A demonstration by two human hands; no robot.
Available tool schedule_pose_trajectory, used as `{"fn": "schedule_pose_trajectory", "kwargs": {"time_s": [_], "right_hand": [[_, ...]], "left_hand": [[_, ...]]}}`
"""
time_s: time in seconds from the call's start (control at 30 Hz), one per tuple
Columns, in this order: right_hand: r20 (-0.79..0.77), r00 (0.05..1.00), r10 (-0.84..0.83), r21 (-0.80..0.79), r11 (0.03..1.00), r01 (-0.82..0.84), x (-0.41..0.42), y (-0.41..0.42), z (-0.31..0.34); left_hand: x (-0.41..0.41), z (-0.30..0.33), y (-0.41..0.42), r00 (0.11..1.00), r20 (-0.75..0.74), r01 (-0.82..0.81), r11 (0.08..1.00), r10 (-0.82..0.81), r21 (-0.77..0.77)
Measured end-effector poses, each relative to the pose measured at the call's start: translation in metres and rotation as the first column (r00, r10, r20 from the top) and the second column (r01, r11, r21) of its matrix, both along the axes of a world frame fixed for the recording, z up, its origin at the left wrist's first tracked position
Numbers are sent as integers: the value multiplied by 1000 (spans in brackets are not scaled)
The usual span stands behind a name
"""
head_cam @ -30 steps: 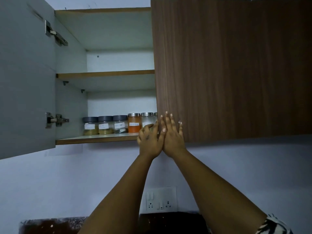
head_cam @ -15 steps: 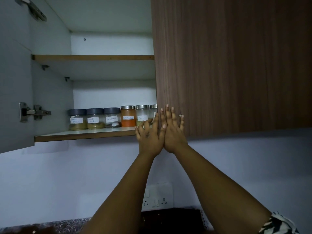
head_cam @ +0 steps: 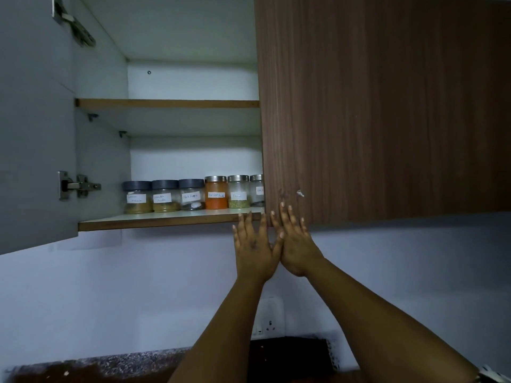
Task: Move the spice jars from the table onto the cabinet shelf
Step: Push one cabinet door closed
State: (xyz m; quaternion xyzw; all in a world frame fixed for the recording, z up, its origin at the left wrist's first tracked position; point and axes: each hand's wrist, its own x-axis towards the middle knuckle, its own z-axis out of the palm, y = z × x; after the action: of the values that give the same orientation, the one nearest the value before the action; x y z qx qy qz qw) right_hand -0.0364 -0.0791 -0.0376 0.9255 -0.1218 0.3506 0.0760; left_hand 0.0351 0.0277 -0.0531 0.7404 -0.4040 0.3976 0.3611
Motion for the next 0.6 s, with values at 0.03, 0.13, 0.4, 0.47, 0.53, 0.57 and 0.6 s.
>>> {"fn": "schedule_pose_trajectory", "kwargs": {"time_s": [0.03, 0.13, 0.4, 0.47, 0.53, 0.57, 0.6], "right_hand": [[-16, 1000, 3, 17, 1000, -3, -5, 3, -2], [0, 1000, 9, 51, 999, -9, -25, 16, -5], [261, 965, 0, 23, 1000, -6, -100, 83, 3], [313, 950, -9, 25, 1000, 1, -122, 106, 1], [345, 938, -37, 63, 998, 17, -142, 133, -7], [353, 933, -63, 85, 996, 35, -151, 147, -13], [359, 929, -88, 104, 993, 54, -158, 160, -21]], "left_hand": [[-5, -3, 4, 1000, 1, -11, 1000, 11, 6], [-26, -5, 21, 1000, -1, -16, 1000, 16, -16], [-89, -6, 92, 997, 22, -73, 997, 74, -34], [-114, -10, 115, 996, 44, -70, 995, 73, -68], [-138, -17, 138, 996, 52, -73, 994, 78, -85], [-149, -23, 149, 996, 44, -67, 993, 72, -95], [-159, -29, 160, 997, 35, -59, 993, 63, -101]]}}
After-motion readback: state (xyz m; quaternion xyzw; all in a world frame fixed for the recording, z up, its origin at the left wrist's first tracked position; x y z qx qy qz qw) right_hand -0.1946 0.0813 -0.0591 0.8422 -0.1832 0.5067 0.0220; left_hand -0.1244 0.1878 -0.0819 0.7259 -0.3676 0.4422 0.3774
